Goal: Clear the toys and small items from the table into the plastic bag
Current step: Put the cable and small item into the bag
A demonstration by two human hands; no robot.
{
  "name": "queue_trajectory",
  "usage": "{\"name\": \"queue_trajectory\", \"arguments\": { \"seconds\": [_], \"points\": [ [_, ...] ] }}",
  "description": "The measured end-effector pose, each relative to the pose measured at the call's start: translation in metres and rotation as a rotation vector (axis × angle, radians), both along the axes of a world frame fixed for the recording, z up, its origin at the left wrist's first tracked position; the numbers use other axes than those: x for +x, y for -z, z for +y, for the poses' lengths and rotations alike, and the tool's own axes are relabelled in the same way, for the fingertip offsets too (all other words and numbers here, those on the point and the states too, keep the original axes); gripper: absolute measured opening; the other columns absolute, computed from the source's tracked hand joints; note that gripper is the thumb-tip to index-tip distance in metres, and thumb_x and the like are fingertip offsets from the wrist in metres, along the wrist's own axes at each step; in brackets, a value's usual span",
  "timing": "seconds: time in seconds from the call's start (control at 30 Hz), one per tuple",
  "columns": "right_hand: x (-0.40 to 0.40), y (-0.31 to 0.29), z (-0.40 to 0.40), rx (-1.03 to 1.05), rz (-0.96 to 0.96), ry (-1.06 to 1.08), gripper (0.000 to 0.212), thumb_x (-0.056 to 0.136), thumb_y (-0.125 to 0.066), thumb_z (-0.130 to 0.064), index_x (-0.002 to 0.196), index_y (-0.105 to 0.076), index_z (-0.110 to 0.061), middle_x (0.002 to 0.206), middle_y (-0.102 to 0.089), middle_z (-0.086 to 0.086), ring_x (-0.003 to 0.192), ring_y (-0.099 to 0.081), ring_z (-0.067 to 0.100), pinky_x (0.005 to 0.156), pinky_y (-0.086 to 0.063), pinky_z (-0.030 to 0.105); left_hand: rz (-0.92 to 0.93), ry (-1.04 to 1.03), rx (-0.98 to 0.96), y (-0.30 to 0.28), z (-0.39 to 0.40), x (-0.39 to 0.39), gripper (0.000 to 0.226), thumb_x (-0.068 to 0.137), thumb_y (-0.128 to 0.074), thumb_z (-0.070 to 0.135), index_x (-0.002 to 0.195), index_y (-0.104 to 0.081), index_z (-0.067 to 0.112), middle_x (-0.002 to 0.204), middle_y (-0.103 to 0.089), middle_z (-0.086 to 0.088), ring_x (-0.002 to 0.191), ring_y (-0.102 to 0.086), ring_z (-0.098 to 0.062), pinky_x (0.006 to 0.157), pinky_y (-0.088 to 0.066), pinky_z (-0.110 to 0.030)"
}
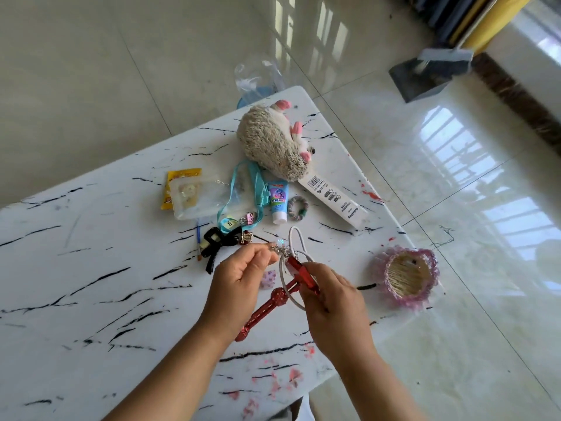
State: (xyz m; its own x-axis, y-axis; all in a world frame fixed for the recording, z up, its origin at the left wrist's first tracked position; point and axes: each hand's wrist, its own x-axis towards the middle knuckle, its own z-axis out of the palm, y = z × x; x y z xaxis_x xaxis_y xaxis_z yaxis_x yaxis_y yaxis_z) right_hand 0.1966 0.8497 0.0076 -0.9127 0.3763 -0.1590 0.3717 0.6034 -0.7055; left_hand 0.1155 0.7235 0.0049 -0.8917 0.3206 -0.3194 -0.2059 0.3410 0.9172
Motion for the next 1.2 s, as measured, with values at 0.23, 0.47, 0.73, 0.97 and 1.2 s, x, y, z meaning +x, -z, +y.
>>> {"name": "queue_trajectory", "arguments": {
  "seconds": [0.23, 0.47, 0.73, 0.97, 1.2],
  "points": [
    [0.016, -0.05, -0.025, 0.091, 0.078, -0.05, 0.035, 0.076, -0.063, -0.001, 0.105, -0.065, -0.021, 0.107, -0.062, -0.001, 0.096, -0.058, 0.026, 0.081, -0.046, 0.04, -0.308, -0.458, 0.39, -0.037, -0.016, 0.022, 0.025, 0.099, -0.04, 0.026, 0.081, -0.056, 0.017, 0.103, -0.07, -0.011, 0.093, -0.07, -0.024, 0.081, -0.054, -0.03],
    [0.035, -0.063, -0.03, 0.042, 0.082, 0.035, 0.035, 0.077, -0.063, 0.002, 0.105, -0.067, -0.018, 0.111, -0.06, 0.001, 0.095, -0.058, 0.028, 0.08, -0.049, 0.043, -0.243, -0.62, 0.297, -0.057, -0.039, 0.014, 0.028, 0.1, -0.037, 0.027, 0.076, -0.05, 0.02, 0.096, -0.071, -0.006, 0.081, -0.071, -0.015, 0.071, -0.051, -0.028],
    [0.03, -0.055, -0.032, -0.012, 0.148, 0.101, 0.027, 0.08, -0.064, -0.001, 0.102, -0.065, -0.016, 0.092, -0.06, -0.008, 0.076, -0.056, 0.016, 0.067, -0.041, 0.026, -0.217, -0.095, -0.095, -0.041, -0.04, 0.037, 0.035, 0.082, -0.05, 0.059, 0.085, -0.055, 0.024, 0.083, -0.064, 0.011, 0.083, -0.063, -0.008, 0.069, -0.046, -0.027],
    [0.025, -0.029, -0.037, -0.181, 0.106, 0.132, 0.038, 0.081, -0.06, -0.003, 0.112, -0.051, -0.023, 0.091, -0.055, -0.019, 0.097, -0.054, 0.013, 0.071, -0.037, 0.006, -0.174, 0.099, -0.34, -0.034, -0.023, 0.043, 0.086, 0.046, -0.053, 0.088, 0.094, -0.041, 0.018, 0.093, -0.058, 0.007, 0.085, -0.058, -0.009, 0.07, -0.048, -0.028],
    [0.017, 0.005, -0.055, -0.37, -0.002, 0.043, 0.069, 0.078, -0.071, -0.016, 0.132, -0.032, -0.035, 0.112, -0.062, -0.011, 0.106, -0.058, 0.006, 0.088, -0.045, 0.015, -0.345, -0.238, -0.34, 0.005, -0.027, 0.035, 0.066, 0.063, -0.06, 0.063, 0.098, -0.05, 0.008, 0.084, -0.061, -0.003, 0.066, -0.058, -0.018, 0.053, -0.044, -0.029]
  ]
}}
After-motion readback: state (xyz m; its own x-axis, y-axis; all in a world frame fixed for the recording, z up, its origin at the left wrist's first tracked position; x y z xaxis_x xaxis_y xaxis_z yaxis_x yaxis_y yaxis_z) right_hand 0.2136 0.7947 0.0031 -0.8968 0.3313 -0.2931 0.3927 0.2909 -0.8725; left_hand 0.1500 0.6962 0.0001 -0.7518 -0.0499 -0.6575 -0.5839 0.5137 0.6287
